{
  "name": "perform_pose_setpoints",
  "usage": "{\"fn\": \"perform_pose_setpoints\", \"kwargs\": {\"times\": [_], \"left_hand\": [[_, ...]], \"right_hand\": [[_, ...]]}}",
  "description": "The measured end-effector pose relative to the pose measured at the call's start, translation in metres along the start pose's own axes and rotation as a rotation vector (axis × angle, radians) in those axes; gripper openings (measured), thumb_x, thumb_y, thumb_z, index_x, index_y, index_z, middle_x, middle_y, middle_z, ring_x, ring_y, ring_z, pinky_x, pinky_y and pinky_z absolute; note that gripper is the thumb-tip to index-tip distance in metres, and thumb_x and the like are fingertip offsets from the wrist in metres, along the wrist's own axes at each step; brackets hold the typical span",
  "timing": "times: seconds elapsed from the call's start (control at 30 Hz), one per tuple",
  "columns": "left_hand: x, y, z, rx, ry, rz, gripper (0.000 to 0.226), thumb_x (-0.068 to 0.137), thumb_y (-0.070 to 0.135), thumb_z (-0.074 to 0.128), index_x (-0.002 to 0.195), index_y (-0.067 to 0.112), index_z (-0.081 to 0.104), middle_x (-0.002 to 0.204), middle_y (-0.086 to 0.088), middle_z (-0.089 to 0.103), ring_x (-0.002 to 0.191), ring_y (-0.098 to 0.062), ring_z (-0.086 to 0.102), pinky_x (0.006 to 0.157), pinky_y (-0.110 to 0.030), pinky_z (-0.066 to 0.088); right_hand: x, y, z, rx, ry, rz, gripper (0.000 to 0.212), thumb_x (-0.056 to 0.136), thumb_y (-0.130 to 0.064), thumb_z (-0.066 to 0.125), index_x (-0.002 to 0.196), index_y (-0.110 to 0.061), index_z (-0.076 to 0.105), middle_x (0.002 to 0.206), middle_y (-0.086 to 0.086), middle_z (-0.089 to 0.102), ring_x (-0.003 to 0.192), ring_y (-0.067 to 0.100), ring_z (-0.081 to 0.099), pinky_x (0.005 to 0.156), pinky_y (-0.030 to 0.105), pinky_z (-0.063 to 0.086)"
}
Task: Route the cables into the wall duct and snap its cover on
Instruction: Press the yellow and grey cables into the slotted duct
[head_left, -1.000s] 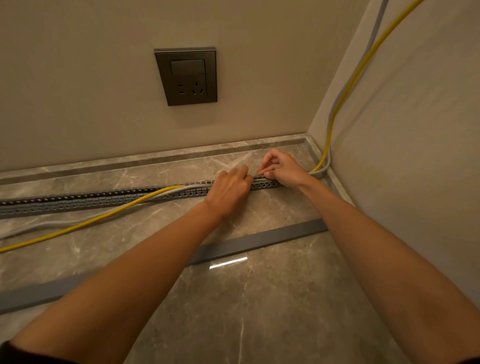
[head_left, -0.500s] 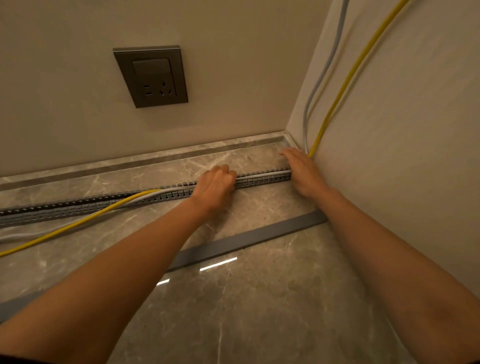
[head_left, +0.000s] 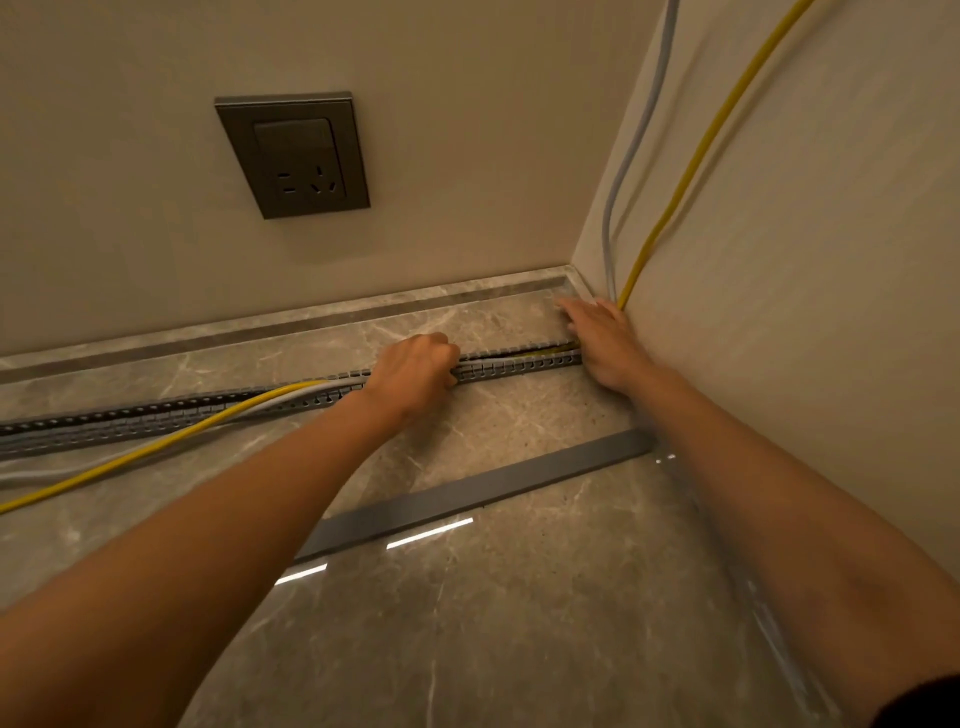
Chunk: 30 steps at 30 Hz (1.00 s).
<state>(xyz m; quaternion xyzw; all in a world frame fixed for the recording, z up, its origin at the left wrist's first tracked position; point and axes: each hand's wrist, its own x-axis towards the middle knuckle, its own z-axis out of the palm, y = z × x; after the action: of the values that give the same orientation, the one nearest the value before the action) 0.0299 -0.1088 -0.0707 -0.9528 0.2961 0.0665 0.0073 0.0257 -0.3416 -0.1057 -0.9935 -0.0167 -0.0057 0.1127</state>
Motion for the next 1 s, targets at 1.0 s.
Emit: {"fn": "perform_pose_setpoints", "kwargs": {"times": [1.0], "left_hand": [[-0.034,-0.031,0.006,-0.415,0.352,-0.133,0.023,0.086,-0.008,0.055,0.108,-0.003,0.059,0.117,-0.022,0.053,0.103,-0.035,0.053,0.083,-0.040,0.047]], "right_hand": [[-0.002,-0.098,-0.014,0.530,-0.080,0.109,0.027,0.089,-0.005,0.054,0.113,-0.005,0.065,0.121,0.013,0.065,0.116,0.023,0.057,0.100,0.029,0.042]]}}
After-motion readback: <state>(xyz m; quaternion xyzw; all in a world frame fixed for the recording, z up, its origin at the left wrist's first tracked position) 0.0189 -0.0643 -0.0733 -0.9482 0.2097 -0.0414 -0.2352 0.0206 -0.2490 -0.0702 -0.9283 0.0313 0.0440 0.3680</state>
